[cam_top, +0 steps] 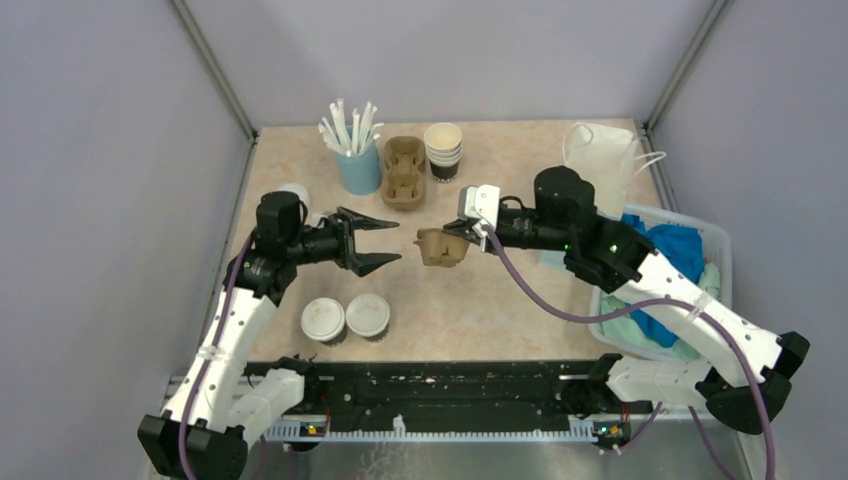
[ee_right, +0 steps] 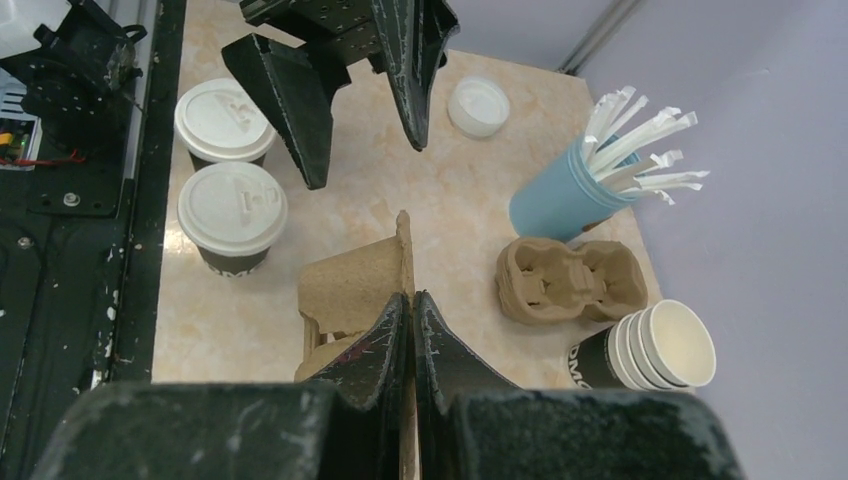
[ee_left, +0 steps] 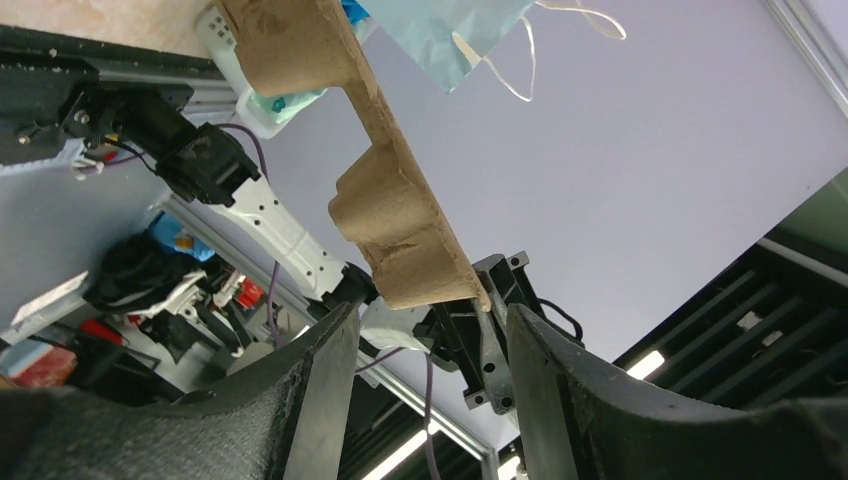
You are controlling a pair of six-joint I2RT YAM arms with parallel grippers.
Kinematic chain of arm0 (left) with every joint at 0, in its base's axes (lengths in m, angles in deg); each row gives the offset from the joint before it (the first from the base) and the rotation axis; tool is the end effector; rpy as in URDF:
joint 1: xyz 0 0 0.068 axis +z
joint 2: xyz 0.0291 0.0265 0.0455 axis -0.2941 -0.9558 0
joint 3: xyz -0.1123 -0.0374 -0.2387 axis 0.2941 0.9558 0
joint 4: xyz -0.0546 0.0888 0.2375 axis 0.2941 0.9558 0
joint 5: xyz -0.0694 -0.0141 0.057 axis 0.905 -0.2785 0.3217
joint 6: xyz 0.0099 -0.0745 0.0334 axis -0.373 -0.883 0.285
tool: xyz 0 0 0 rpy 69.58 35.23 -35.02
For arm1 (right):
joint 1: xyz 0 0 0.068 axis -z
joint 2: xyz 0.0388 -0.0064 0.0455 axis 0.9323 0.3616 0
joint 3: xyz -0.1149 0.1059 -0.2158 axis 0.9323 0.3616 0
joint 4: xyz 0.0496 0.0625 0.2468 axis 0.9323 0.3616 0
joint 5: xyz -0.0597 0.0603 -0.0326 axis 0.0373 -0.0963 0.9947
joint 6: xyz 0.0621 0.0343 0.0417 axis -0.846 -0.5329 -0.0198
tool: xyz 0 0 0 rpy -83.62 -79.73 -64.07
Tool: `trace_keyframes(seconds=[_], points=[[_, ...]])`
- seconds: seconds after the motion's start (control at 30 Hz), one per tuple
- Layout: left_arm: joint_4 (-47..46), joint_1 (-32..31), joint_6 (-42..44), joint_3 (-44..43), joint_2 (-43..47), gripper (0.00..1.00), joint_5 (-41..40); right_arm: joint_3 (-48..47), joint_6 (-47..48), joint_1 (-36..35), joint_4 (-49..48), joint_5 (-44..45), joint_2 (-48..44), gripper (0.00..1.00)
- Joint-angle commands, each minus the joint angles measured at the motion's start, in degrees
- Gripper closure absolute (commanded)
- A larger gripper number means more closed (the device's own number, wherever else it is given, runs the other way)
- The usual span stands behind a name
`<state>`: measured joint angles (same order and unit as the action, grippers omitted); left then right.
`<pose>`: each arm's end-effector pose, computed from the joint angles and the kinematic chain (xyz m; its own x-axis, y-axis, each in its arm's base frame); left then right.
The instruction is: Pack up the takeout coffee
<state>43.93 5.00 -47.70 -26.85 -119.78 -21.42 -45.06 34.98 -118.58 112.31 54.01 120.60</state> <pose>0.1906 -0.0978 0.3258 -0.6640 -0.4804 0.5730 -0.6446 -0.0206 -0.7643 0.1510 0.2253 0.4116 0.3545 -0.2955 -0.8871 -0.9018 0.1426 -0.4079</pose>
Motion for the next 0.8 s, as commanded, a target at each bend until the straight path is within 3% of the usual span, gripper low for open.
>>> trace_keyframes(seconds=[0.0, 0.13, 0.27, 0.77], points=[[3.1, 0.2, -2.4, -3.2, -1.7, 0.39, 4.0, -0.5, 2.2, -1.0, -3.3, -1.9, 1.8, 1.0], [7.1, 0.2, -1.2, -4.2, -2.9, 0.45, 3.9, -1.9, 3.0, -1.6, -3.4, -2.1, 3.7, 1.0], [5.2, 0.2, -3.5, -3.1, -2.8, 0.51, 3.3, -3.0, 3.9, -2.8, -3.0, -1.4, 5.1, 1.0], [9.2, 0.2, -1.7, -2.3, -4.4, 0.5, 2.8, -5.6, 4.9, -5.4, -3.6, 0.7, 8.4, 1.0]])
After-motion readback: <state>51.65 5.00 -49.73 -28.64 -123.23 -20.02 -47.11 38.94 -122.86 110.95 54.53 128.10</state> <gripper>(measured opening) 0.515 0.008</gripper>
